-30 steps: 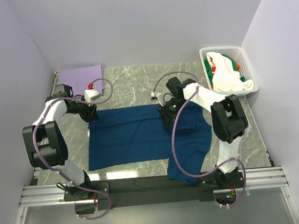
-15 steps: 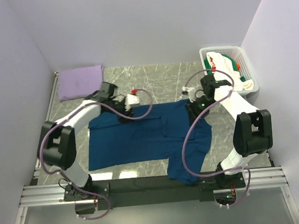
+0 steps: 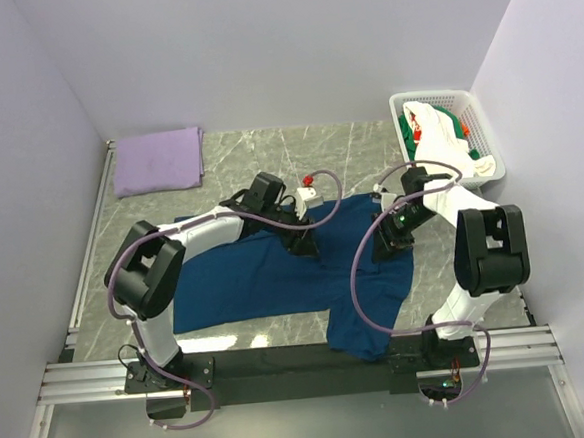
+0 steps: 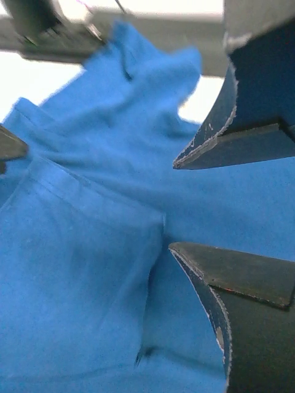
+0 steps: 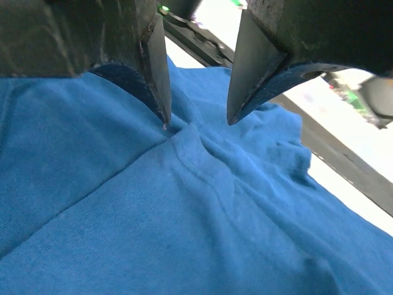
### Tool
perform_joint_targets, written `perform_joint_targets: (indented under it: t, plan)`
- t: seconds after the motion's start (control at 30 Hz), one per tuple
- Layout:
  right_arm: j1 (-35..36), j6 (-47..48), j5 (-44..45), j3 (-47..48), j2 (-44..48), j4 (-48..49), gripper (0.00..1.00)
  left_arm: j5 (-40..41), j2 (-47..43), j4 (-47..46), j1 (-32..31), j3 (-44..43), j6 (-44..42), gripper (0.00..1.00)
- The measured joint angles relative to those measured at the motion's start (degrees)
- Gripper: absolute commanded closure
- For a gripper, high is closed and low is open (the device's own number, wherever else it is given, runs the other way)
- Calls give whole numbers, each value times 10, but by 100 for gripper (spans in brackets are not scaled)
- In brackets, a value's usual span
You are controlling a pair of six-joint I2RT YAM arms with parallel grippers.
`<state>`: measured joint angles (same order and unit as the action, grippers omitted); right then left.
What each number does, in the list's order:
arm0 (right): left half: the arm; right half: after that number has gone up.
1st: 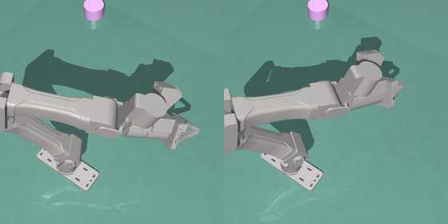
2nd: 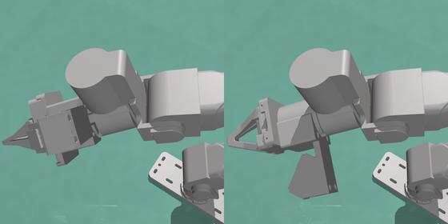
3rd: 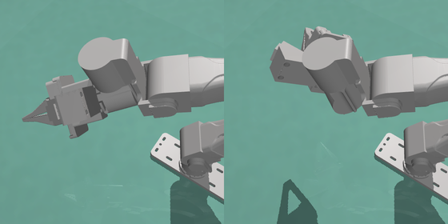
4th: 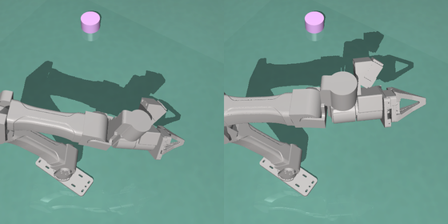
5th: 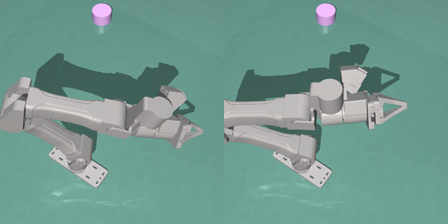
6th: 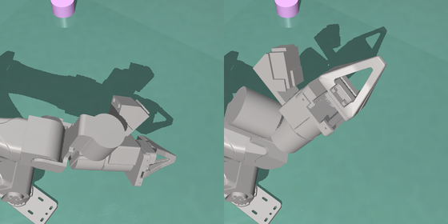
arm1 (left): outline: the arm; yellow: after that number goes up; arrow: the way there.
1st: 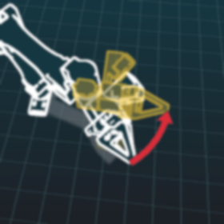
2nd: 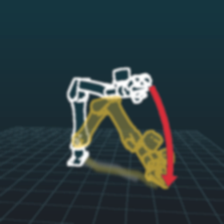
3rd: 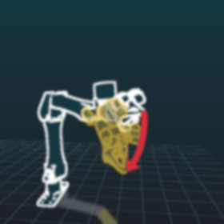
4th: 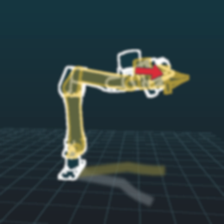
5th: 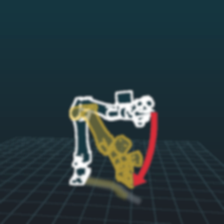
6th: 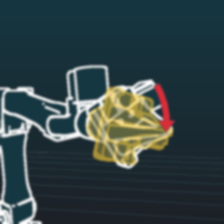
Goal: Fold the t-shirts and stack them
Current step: Fold the tshirt
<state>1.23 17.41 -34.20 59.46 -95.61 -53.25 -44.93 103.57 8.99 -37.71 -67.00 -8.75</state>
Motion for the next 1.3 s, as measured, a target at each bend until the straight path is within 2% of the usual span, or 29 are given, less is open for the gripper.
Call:
perform_joint_targets:
  t: [0.17,0.27,0.57,0.67,0.9,1.17,1.3]
  plan:
    - [-5,-33,-15,-2,-34,17,51,-5,25,-55,0,15,147,43]
    - [-8,-47,-25,-2,-56,17,50,-5,50,-68,-2,15,202,44]
    - [-32,-76,-30,-14,-86,21,48,9,105,-75,-5,15,300,45]
    - [-33,-78,-35,-15,-90,21,52,12,111,-76,-5,10,319,48]
    - [-35,-74,-57,-15,-106,19,70,12,124,-79,-5,1,337,57]
    - [-37,-71,-69,-15,-106,16,76,13,136,-77,-6,-16,346,66]
    - [-38,-70,-73,-15,-106,15,88,14,136,-71,-6,-16,349,74]
